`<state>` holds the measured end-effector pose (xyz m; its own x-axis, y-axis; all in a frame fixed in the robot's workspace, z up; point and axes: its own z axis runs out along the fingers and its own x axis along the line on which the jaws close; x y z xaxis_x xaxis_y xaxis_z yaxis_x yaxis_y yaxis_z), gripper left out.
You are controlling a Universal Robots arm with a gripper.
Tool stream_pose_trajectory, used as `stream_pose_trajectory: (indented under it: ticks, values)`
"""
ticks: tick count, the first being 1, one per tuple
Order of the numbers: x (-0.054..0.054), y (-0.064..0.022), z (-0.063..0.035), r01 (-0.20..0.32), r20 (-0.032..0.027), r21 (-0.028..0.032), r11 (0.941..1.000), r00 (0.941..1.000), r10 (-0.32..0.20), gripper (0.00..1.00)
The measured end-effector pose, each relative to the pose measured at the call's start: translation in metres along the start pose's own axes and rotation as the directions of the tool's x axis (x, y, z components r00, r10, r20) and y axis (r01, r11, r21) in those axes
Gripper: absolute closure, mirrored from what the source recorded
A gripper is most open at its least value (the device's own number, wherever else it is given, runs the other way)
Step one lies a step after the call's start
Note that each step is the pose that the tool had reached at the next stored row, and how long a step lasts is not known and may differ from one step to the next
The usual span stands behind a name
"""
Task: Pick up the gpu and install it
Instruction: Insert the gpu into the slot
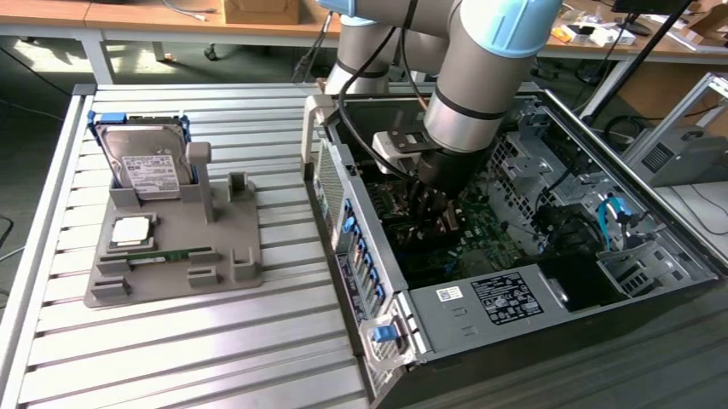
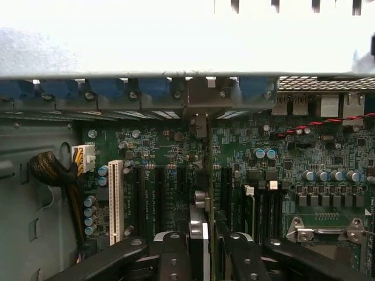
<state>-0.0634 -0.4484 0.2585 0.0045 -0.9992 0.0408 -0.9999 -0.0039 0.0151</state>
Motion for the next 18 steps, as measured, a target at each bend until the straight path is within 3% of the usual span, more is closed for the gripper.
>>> stream_pose_trajectory:
  ticks: [6,9,13,18]
  values:
    - [0.0,0.0,0.001,0.0,0.0,0.0,1.0,1.0,0.0,0.73]
    - [-0.0001,0.0,0.0018,0.0,0.0029,-0.0001,1.0,1.0,0.0,0.73]
    - [0.0,0.0,0.0017,0.0,0.0208,0.0002,1.0,0.9998,0.0,0.73]
    - [0.0001,0.0,-0.0001,0.0,0.026,0.0006,1.0,0.9997,0.0,0.73]
